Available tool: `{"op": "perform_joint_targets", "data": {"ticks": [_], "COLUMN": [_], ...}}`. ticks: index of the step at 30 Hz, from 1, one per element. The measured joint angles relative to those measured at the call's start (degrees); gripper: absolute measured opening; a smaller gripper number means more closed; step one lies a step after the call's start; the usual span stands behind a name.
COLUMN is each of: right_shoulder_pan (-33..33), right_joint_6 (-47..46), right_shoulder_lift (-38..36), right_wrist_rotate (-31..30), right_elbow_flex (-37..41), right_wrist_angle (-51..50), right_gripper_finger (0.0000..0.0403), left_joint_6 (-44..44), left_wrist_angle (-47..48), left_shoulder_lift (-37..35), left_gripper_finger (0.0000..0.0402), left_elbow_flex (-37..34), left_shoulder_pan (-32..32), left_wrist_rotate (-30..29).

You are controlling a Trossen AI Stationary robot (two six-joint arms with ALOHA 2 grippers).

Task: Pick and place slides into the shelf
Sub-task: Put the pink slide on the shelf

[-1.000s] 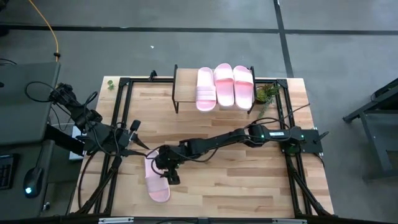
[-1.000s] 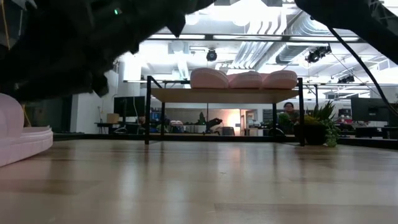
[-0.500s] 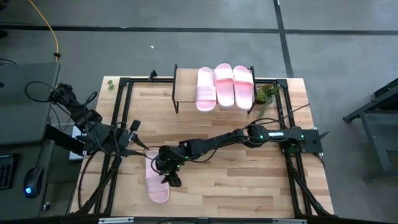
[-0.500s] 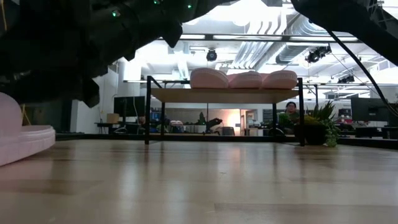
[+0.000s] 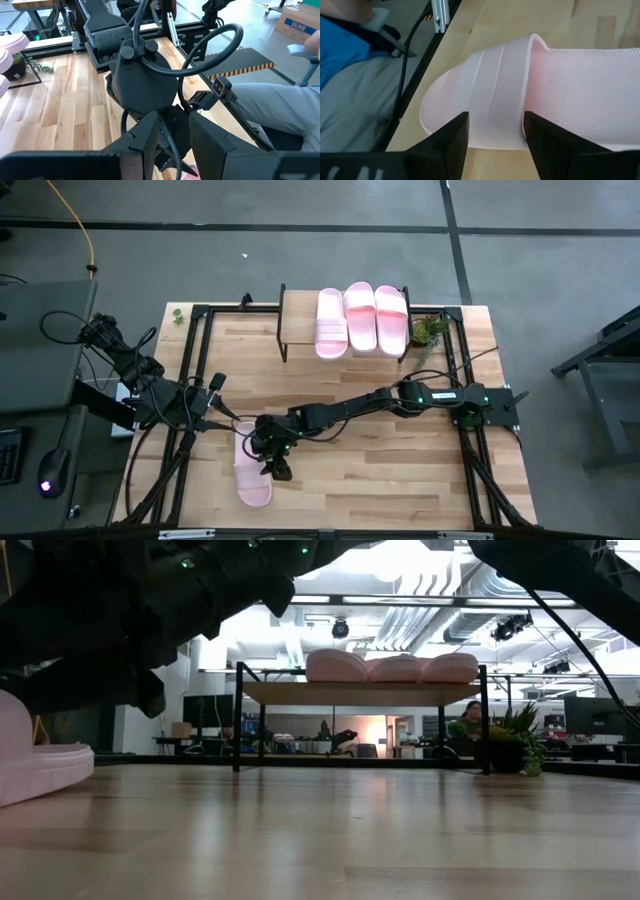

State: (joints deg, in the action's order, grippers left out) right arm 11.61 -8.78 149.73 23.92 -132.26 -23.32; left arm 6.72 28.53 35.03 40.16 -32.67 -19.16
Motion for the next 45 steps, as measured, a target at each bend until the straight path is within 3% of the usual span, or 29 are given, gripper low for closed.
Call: {"op": "perform_joint_targets", "data": {"ticks": [9, 22, 32, 45], "right_shoulder_pan": [0.0, 0.0, 0.0, -0.3], "right_joint_6": [-0.4, -0.4, -0.4, -1.7], "right_shoulder_lift": [0.0, -0.1, -0.2, -0.2], "right_wrist_rotate": [-0.2, -2.0, -2.0, -3.4], "right_elbow_flex": [0.0, 0.0, 0.0, 0.0], "right_wrist_angle": [0.0, -0.9, -1.2, -1.5], "right_gripper_finger": [0.0171, 0.0067, 0.0012, 0.0001], "left_joint_6": [0.0, 0.0, 0.0, 0.0], "left_wrist_angle": [0.0, 0.0, 0.0, 0.0], "left_shoulder_lift": [0.0, 0.0, 0.0, 0.0], "left_gripper_finger": [0.0101, 0.0101, 0.0101, 0.0101], "left_elbow_flex": [0.0, 0.0, 0.0, 0.0], "left_shoulder_pan": [0.0, 0.0, 0.0, 0.0], "left_wrist_rotate": [0.0, 0.0, 0.0, 0.0]}}
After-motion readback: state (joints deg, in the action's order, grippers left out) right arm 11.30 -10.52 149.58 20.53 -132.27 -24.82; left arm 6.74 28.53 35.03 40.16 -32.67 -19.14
